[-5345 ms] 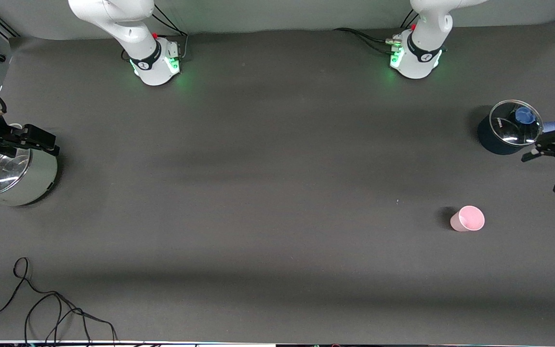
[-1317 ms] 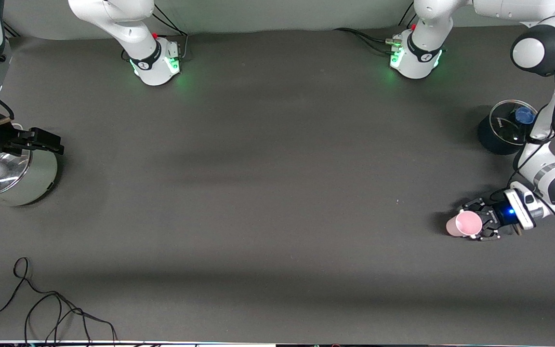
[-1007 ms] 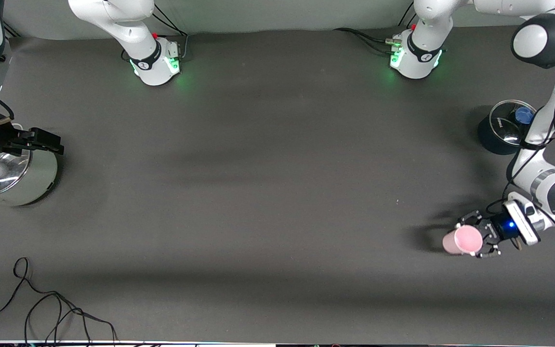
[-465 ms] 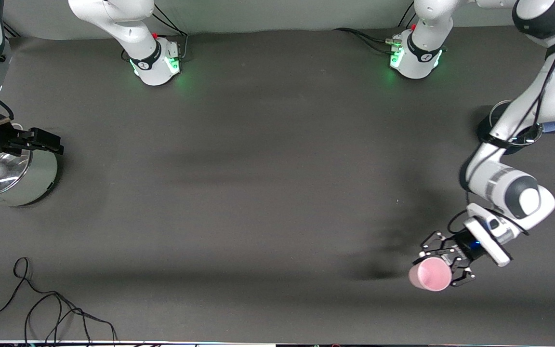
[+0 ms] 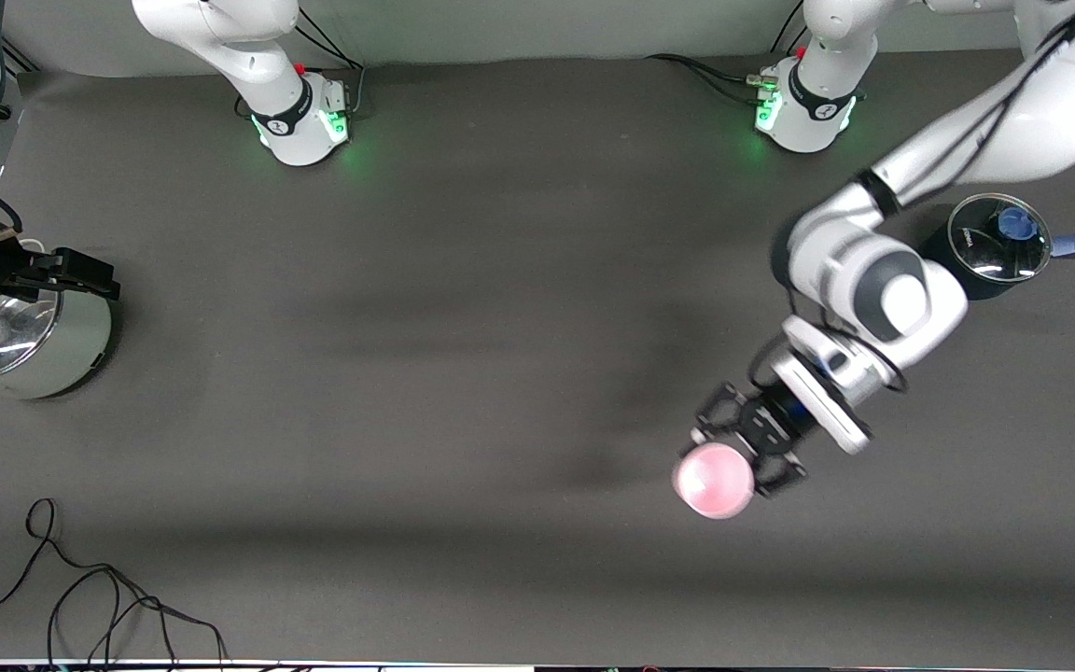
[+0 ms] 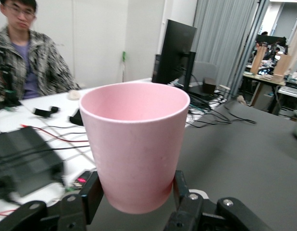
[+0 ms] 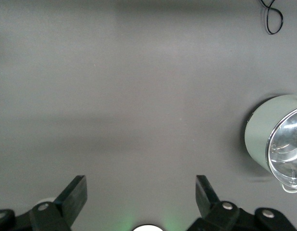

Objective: Transfer pink cup from left to right arm
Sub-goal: 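Lift the pink cup and carry it toward the table's middle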

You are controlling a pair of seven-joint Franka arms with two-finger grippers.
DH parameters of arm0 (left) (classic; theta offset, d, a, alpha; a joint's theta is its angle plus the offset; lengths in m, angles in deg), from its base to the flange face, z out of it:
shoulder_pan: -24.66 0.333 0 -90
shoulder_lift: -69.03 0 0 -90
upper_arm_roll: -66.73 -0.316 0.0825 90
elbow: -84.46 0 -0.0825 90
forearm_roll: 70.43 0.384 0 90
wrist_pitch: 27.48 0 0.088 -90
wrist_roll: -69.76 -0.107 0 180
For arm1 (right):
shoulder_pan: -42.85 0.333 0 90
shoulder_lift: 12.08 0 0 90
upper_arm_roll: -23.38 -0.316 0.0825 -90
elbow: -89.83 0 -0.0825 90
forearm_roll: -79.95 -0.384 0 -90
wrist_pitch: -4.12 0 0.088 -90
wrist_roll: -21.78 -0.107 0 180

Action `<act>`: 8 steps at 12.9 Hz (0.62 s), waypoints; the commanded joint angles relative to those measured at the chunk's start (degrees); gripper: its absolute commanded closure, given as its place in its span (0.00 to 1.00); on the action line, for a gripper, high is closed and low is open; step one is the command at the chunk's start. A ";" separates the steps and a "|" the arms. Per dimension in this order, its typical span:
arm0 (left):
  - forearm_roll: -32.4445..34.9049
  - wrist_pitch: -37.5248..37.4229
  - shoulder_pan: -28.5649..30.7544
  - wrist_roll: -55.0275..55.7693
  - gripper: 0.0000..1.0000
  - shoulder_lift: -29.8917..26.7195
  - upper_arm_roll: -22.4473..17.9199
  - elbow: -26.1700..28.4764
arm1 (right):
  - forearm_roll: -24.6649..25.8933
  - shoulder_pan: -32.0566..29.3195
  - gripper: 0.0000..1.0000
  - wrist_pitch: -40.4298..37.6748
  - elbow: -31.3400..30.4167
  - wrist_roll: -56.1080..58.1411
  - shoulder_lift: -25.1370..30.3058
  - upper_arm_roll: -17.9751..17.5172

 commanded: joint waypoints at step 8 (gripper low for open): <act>-5.61 18.92 -18.78 3.72 0.64 -4.59 7.35 -3.08 | -1.72 -1.73 0.00 -1.47 1.15 0.87 -0.38 1.79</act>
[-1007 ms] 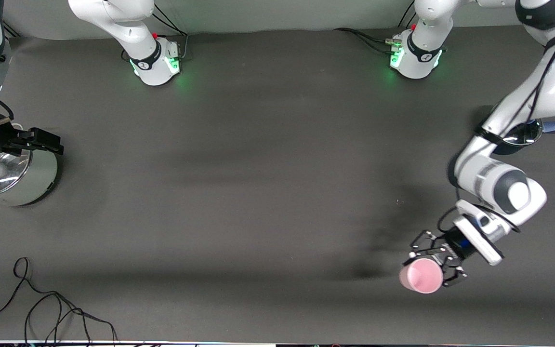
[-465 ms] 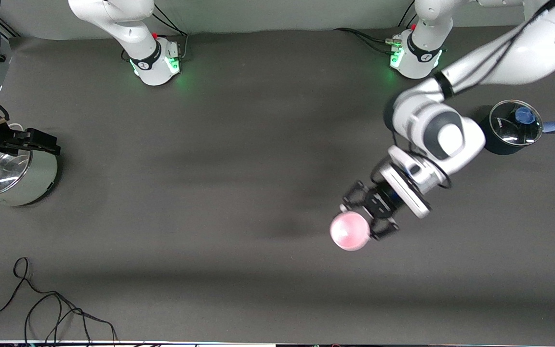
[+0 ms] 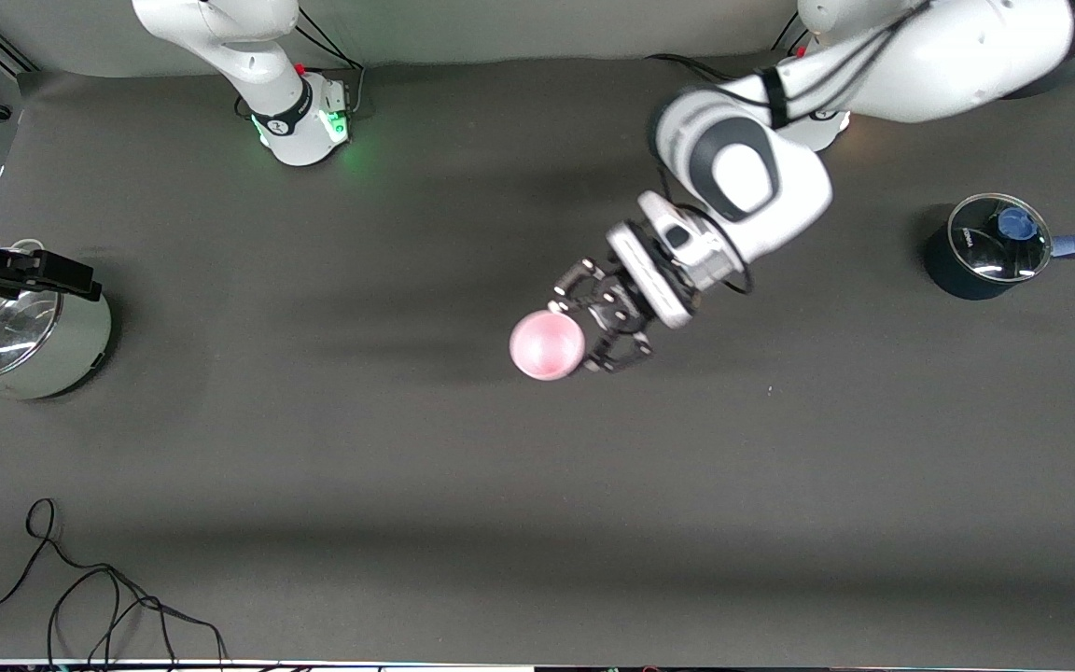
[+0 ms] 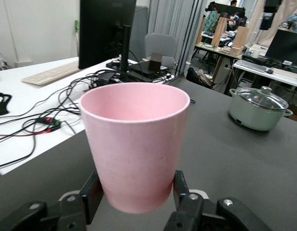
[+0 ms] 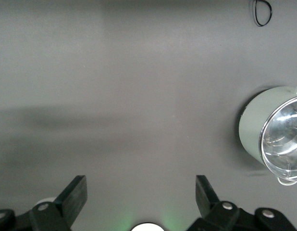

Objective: Transfer pink cup from left to right arm
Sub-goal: 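Lift the pink cup and carry it toward the table's middle, then reach the open right gripper to the cup rim beside the left gripper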

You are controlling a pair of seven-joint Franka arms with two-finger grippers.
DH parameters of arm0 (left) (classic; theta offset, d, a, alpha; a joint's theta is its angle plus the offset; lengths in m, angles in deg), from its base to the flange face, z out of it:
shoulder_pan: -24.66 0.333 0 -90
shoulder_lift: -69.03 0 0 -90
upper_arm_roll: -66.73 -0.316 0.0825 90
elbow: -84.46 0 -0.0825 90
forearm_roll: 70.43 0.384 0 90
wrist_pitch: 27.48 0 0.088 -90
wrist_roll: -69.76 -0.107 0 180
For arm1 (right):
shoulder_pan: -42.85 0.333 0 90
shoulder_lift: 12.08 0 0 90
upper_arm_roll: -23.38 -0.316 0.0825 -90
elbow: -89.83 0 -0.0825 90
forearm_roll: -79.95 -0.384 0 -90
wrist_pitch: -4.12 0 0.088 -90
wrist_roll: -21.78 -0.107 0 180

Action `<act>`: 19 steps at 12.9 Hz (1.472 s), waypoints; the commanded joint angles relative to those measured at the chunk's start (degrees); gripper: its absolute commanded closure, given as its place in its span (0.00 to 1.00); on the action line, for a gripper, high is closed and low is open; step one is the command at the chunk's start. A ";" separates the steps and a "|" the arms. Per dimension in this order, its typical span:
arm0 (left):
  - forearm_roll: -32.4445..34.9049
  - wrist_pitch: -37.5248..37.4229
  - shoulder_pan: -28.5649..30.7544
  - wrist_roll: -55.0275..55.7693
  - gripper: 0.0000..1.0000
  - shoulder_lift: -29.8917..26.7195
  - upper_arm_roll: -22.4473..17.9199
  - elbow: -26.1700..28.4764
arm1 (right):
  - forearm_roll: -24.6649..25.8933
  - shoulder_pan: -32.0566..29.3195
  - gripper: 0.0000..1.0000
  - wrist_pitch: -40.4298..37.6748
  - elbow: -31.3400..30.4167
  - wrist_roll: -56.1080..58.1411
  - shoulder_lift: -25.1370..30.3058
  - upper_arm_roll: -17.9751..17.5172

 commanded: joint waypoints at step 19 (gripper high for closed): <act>0.25 1.13 -1.79 2.22 0.68 -6.25 -1.18 -1.32 | -17.61 19.18 0.00 8.75 6.24 -72.47 -0.82 -0.56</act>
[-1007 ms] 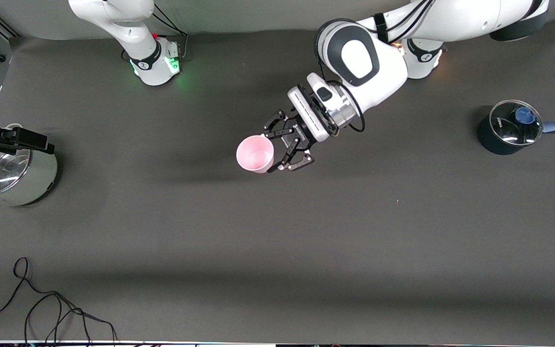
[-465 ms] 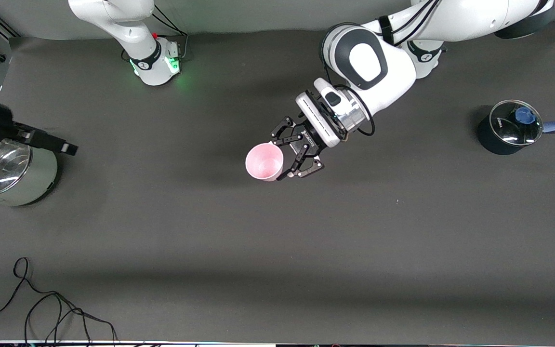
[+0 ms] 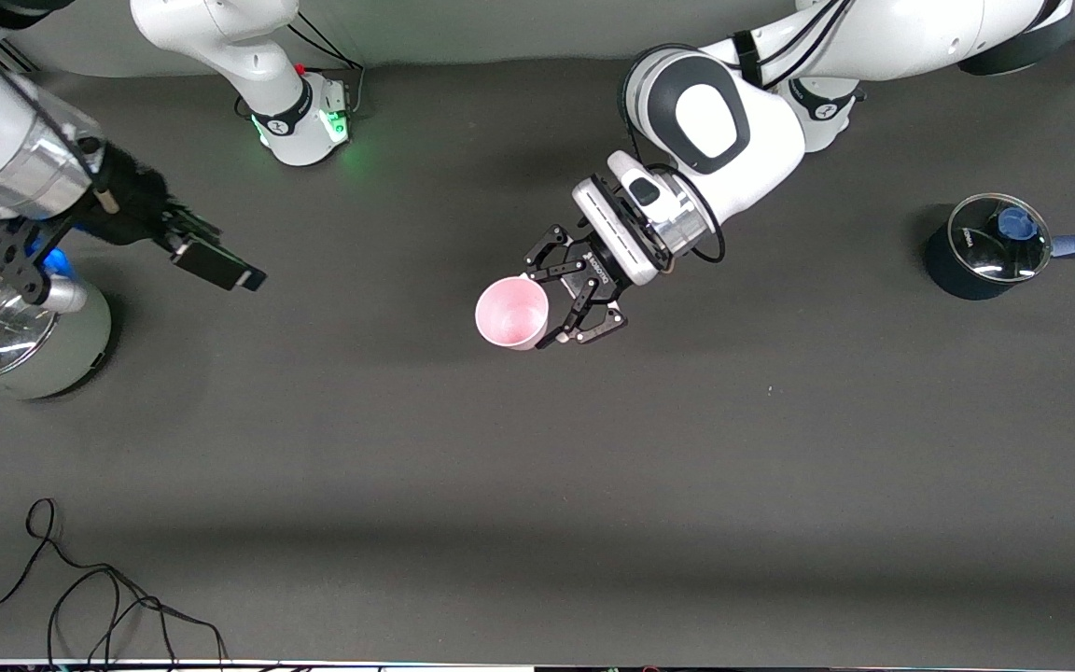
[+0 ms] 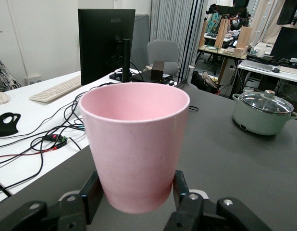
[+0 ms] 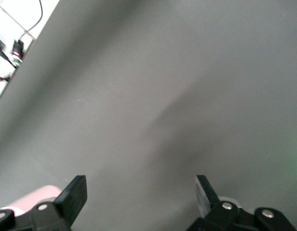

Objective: Transfer pink cup from left to right arm
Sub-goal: 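Reach the open right gripper to the cup rim beside the left gripper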

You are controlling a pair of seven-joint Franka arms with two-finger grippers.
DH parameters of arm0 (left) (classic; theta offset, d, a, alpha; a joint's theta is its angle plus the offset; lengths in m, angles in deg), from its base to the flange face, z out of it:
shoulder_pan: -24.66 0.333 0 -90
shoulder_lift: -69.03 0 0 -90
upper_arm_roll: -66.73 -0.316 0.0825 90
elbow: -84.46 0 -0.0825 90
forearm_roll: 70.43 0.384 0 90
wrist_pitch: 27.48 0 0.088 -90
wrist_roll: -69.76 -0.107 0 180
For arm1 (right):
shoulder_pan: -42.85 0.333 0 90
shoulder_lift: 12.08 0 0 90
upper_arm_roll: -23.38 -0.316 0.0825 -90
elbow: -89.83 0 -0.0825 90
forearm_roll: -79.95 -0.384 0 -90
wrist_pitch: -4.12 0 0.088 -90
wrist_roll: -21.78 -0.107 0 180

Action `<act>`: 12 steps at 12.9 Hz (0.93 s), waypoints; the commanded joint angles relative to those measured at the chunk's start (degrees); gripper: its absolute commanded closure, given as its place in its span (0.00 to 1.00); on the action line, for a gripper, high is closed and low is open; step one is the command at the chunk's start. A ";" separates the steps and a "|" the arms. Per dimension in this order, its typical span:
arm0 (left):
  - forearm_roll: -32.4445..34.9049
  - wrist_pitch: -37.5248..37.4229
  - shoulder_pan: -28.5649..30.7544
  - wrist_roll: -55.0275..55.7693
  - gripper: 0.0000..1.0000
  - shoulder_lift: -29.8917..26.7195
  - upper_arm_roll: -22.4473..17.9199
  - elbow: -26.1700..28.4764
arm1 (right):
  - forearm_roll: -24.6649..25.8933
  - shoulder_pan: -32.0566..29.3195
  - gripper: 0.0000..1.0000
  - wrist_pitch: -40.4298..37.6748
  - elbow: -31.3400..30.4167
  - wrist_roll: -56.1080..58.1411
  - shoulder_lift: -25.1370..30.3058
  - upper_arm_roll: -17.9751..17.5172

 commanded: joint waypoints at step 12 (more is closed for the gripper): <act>1.25 -0.23 -0.06 0.94 0.67 -0.89 -1.92 0.24 | 2.45 17.40 0.00 9.84 8.50 -28.81 -10.11 0.54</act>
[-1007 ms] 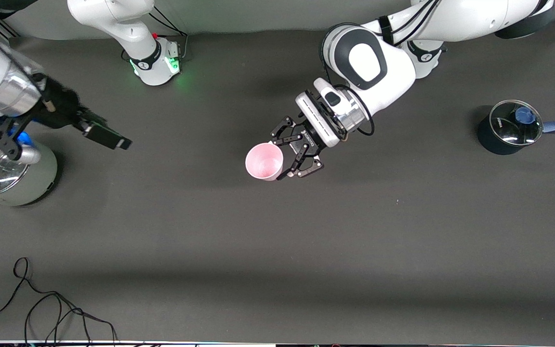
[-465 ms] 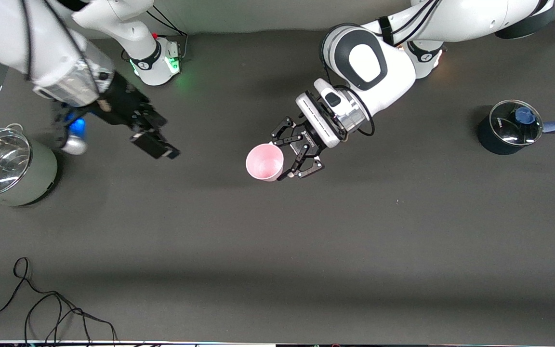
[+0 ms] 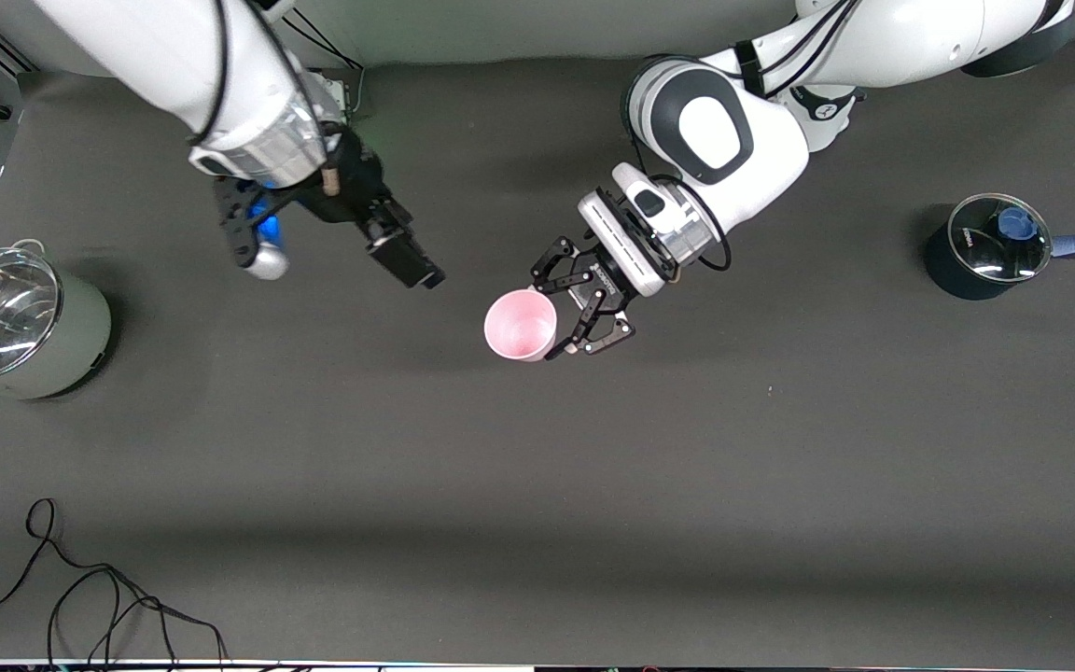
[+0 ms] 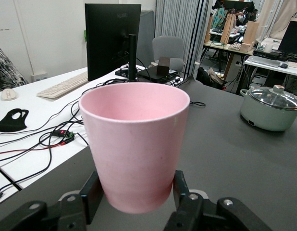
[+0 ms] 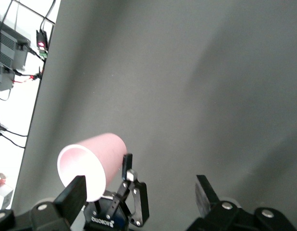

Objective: Transfer pink cup from left to right arm
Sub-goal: 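Reach the open right gripper to the cup rim beside the left gripper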

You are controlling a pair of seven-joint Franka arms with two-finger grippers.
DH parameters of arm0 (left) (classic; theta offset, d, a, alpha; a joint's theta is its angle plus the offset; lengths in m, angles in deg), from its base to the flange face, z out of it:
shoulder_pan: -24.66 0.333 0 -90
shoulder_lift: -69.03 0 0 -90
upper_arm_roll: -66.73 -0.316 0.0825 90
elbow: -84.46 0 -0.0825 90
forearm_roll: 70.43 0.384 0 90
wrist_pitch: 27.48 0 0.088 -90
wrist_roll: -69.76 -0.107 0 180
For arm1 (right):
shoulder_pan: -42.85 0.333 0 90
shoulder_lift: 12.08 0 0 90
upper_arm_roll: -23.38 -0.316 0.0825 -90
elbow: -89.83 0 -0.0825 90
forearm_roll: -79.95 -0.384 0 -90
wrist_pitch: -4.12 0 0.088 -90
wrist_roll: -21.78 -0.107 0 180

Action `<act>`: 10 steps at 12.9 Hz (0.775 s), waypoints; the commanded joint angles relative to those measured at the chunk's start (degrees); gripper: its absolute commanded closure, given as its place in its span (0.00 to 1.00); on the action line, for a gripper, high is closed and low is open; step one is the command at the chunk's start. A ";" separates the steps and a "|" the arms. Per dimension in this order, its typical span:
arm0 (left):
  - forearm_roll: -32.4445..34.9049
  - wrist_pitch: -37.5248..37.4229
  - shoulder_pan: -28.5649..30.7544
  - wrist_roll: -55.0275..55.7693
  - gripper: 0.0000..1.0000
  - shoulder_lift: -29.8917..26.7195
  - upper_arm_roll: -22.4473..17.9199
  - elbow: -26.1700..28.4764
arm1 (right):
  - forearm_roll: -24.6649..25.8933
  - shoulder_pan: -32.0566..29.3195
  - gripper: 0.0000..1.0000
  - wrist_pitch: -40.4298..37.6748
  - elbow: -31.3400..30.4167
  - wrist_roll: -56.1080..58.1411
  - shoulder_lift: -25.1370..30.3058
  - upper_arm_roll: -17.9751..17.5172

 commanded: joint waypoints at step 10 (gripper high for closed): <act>0.51 -0.18 -0.43 0.94 0.67 -0.96 -0.62 0.23 | 5.59 4.96 0.00 2.17 9.45 -6.85 -11.16 0.58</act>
